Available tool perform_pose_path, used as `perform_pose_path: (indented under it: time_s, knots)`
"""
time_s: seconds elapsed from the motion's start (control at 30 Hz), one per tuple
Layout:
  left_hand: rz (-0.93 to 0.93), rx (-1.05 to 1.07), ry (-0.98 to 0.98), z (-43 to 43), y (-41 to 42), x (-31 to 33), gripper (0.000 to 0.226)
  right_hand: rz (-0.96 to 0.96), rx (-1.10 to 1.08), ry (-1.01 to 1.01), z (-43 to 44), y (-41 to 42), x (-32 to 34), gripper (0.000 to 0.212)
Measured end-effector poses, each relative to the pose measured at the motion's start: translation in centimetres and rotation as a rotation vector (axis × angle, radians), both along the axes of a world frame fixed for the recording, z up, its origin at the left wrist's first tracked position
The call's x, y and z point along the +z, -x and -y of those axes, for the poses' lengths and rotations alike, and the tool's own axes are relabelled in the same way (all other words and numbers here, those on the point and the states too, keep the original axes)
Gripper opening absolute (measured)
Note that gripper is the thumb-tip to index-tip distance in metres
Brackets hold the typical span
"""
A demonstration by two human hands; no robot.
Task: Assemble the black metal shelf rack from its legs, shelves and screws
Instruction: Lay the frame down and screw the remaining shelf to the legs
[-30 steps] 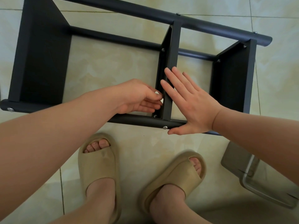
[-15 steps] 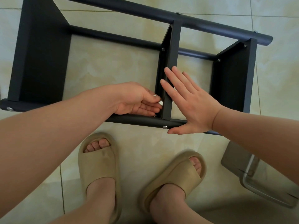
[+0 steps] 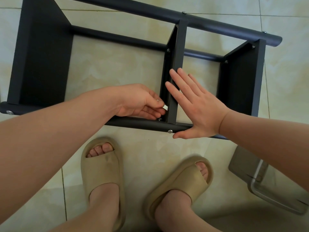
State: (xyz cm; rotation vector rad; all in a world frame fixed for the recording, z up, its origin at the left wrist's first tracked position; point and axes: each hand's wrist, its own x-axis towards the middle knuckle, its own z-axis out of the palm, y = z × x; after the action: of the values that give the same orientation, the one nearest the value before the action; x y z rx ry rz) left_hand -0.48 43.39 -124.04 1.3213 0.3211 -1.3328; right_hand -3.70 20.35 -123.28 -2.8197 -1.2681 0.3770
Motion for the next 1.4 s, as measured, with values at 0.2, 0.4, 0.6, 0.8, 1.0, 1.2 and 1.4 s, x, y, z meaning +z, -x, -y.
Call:
perform_pose_path:
  time_s: [0.2, 0.4, 0.6, 0.8, 1.0, 1.2, 1.4]
  knots:
    - [0.052, -0.066, -0.017, -0.3, -0.1, -0.1, 0.007, -0.005, 0.000, 0.001, 0.0, 0.0, 0.1, 0.124]
    - [0.064, -0.118, -0.041, -0.6, 0.1, -0.1, 0.007, -0.006, 0.001, -0.006, 0.0, 0.0, 0.0, 0.124]
    - [0.090, -0.184, -0.065, -0.7, 0.3, 0.1, 0.007, -0.006, -0.002, -0.011, 0.0, 0.0, -0.1, 0.124]
    - [0.171, -0.296, -0.097, -0.6, 0.4, 0.4, 0.009, -0.005, -0.003, -0.010, 0.0, 0.0, -0.1, 0.124]
    - [0.235, -0.376, -0.140, -0.4, 0.5, 0.7, 0.011, -0.005, -0.002, 0.000, 0.0, 0.0, -0.1, 0.124]
    - [0.263, -0.417, -0.141, -0.4, 0.6, 0.5, 0.011, -0.012, -0.003, 0.005, 0.0, 0.0, 0.0, 0.124]
    - [0.481, -0.464, -0.341, -1.9, -0.1, 0.7, 0.008, -0.041, -0.070, 0.026, 0.0, 0.9, 0.5, 0.126]
